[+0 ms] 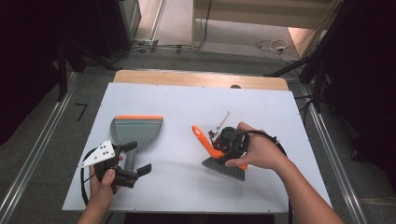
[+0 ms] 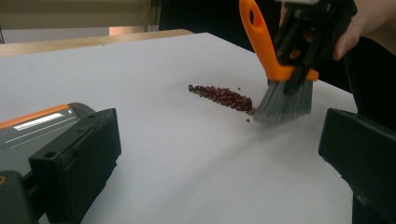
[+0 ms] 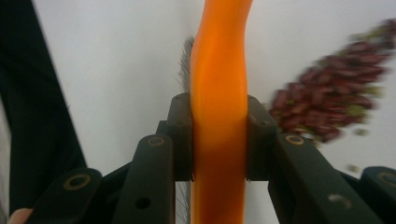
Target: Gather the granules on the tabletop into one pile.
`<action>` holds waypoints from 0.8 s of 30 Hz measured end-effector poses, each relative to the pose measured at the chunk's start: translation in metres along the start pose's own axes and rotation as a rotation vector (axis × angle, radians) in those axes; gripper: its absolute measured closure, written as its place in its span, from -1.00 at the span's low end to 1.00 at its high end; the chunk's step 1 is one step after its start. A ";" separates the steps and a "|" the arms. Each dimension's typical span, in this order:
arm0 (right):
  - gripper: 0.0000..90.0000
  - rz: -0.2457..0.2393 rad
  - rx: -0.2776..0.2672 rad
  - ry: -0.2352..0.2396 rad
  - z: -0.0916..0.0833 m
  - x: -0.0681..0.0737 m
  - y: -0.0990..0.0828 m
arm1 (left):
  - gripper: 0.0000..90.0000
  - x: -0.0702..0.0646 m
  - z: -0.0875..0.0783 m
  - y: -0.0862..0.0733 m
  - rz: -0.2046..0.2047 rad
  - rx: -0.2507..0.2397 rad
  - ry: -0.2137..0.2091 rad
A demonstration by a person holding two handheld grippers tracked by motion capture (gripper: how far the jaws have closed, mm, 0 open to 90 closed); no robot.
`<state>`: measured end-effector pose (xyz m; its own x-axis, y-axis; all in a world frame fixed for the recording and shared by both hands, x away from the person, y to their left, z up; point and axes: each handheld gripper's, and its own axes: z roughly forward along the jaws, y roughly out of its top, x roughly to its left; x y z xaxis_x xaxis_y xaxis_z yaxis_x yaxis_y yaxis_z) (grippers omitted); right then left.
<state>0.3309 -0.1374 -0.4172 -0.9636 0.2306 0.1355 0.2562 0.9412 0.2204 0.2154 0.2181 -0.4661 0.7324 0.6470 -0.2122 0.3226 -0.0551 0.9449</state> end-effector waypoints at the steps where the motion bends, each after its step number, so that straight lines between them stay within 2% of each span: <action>1: 0.51 -0.020 0.025 0.008 0.007 0.001 0.000 | -1.00 0.000 0.000 0.000 0.001 0.001 0.001; 3: 0.51 -0.031 0.043 0.005 0.016 -0.001 0.001 | -1.00 0.000 0.001 0.000 0.000 0.002 -0.001; 4: 0.51 -0.035 0.030 -0.007 0.017 -0.005 0.002 | -1.00 0.000 0.001 0.000 0.000 0.002 -0.001; 8: 0.50 -0.022 0.029 0.000 0.021 -0.020 0.003 | -1.00 -0.001 0.000 0.000 0.000 -0.003 0.000; 9: 0.50 -0.041 0.011 0.000 0.022 -0.022 0.003 | -1.00 -0.001 0.000 0.000 0.000 -0.002 0.001; 12: 0.50 -0.049 0.009 -0.012 0.023 -0.029 0.005 | -1.00 -0.001 0.000 0.000 -0.001 -0.002 -0.001; 14: 0.49 -0.043 0.012 -0.002 0.023 -0.034 0.006 | -1.00 -0.001 0.000 0.000 -0.001 -0.003 -0.002; 15: 0.49 -0.043 0.001 -0.014 0.024 -0.037 0.007 | -1.00 -0.001 0.000 0.000 0.001 -0.002 -0.002; 19: 0.49 -0.042 -0.012 -0.005 0.024 -0.045 0.008 | -1.00 -0.001 -0.001 0.000 0.001 0.000 -0.002; 21: 0.49 -0.030 -0.019 -0.023 0.023 -0.049 0.009 | -1.00 -0.001 -0.001 0.000 0.001 -0.001 -0.002; 22: 0.49 -0.040 -0.023 -0.016 0.023 -0.051 0.009 | -1.00 -0.001 0.000 0.000 0.001 -0.001 -0.002; 24: 0.49 -0.027 -0.034 -0.024 0.022 -0.054 0.010 | -1.00 -0.001 0.000 0.000 0.002 -0.002 -0.003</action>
<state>0.3840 -0.1351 -0.4437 -0.9717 0.2112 0.1060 0.2319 0.9382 0.2568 0.2145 0.2176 -0.4659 0.7349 0.6446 -0.2108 0.3199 -0.0555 0.9458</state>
